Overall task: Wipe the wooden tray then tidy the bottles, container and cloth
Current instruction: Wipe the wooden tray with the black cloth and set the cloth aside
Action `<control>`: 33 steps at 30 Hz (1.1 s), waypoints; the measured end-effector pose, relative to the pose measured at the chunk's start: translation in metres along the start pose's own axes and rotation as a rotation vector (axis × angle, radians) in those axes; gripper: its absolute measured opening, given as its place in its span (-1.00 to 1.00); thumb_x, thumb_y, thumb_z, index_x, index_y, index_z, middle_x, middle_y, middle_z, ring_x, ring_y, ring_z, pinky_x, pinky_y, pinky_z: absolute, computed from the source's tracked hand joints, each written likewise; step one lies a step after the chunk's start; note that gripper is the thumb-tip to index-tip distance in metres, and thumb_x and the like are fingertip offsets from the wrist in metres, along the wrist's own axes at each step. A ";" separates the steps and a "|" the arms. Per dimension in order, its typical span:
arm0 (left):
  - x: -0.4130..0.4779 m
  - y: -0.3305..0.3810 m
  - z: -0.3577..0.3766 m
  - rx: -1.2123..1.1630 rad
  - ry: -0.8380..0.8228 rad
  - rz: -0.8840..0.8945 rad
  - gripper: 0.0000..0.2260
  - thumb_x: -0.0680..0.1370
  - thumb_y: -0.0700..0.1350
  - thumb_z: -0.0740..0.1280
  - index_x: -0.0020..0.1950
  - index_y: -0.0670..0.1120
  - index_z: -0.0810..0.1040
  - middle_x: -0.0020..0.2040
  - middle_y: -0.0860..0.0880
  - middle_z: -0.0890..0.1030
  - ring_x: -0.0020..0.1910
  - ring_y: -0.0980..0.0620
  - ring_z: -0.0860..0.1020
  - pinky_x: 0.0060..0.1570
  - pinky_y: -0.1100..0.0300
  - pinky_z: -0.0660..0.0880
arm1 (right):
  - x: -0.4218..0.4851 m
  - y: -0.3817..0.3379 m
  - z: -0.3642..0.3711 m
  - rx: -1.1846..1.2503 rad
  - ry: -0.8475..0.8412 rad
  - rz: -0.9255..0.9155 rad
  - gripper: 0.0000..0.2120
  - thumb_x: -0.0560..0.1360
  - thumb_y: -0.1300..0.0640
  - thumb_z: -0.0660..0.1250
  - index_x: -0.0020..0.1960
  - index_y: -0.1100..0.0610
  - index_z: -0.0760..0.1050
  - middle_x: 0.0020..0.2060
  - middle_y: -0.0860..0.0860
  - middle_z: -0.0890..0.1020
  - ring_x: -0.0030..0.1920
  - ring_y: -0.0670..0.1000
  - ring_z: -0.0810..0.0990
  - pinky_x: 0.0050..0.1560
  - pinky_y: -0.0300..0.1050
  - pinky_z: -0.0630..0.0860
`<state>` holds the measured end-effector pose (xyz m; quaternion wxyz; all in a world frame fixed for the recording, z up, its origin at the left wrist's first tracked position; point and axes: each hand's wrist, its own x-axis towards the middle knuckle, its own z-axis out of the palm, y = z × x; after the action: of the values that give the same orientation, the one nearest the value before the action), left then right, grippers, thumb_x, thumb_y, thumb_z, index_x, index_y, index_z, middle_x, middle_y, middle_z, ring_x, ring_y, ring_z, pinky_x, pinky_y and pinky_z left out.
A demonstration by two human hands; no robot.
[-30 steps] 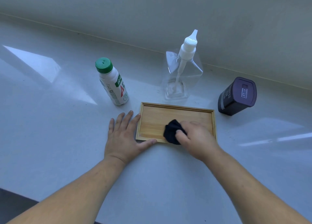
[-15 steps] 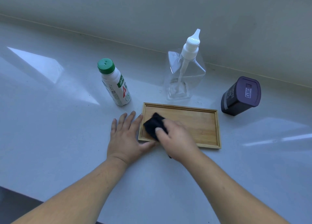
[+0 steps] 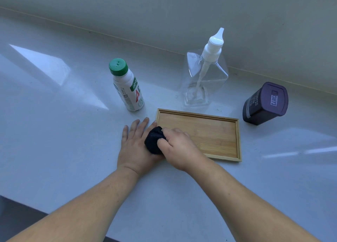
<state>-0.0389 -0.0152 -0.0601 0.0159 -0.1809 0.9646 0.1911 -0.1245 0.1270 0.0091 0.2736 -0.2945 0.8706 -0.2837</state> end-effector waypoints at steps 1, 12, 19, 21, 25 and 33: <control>0.000 0.000 0.000 -0.002 0.001 0.002 -0.15 0.38 0.43 0.13 0.65 0.15 0.20 0.66 0.07 0.17 0.66 -0.03 -0.01 0.60 -0.14 -0.20 | 0.000 0.001 -0.002 0.022 -0.030 0.022 -0.76 0.55 0.01 0.13 -0.29 -0.04 0.23 -0.27 0.00 0.41 -0.14 0.11 0.37 -0.14 -0.02 0.18; -0.001 0.002 0.001 -0.028 0.053 0.014 -0.06 0.34 0.61 0.21 0.59 0.12 0.30 0.64 0.04 0.24 0.65 -0.04 0.05 0.61 -0.18 -0.13 | -0.003 0.015 -0.017 0.152 0.094 0.184 -0.77 0.46 -0.09 0.05 -0.20 0.01 0.37 -0.26 0.03 0.56 -0.16 0.14 0.52 -0.25 0.00 0.37; -0.001 0.003 -0.001 0.002 0.047 -0.002 0.04 0.29 0.73 0.11 0.61 0.14 0.26 0.65 0.06 0.21 0.66 -0.01 -0.01 0.61 -0.17 -0.17 | -0.047 0.088 -0.065 0.393 0.692 0.554 -0.80 0.57 0.03 0.13 -0.16 0.12 0.36 -0.27 -0.02 0.48 -0.11 0.18 0.43 -0.12 0.03 0.27; -0.001 0.004 -0.002 0.004 0.046 0.000 0.03 0.30 0.72 0.11 0.61 0.14 0.26 0.65 0.06 0.21 0.66 0.00 -0.02 0.61 -0.17 -0.17 | -0.061 0.100 -0.084 0.374 0.873 0.586 -0.77 0.58 0.03 0.12 -0.18 0.15 0.31 -0.31 0.00 0.40 -0.16 0.17 0.38 -0.20 0.09 0.18; -0.002 0.005 -0.002 0.007 0.054 0.006 0.02 0.31 0.72 0.11 0.61 0.13 0.26 0.65 0.05 0.22 0.66 -0.01 -0.01 0.61 -0.18 -0.16 | -0.076 0.092 -0.099 0.215 1.026 0.347 -0.86 0.59 -0.03 0.12 -0.07 0.00 0.34 -0.30 -0.10 0.46 -0.28 -0.03 0.39 -0.31 0.01 0.27; -0.002 0.005 -0.002 0.004 0.062 0.007 0.03 0.30 0.72 0.09 0.61 0.12 0.27 0.65 0.04 0.23 0.65 -0.03 0.02 0.61 -0.19 -0.14 | -0.033 0.069 -0.011 -0.337 0.352 0.359 -0.54 0.70 -0.01 0.17 0.57 0.09 0.36 0.62 0.15 0.28 0.61 0.27 0.18 0.61 0.19 0.06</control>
<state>-0.0385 -0.0105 -0.0562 -0.0141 -0.1833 0.9657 0.1835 -0.1343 0.1989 -0.0183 0.1117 -0.1232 0.9776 -0.1289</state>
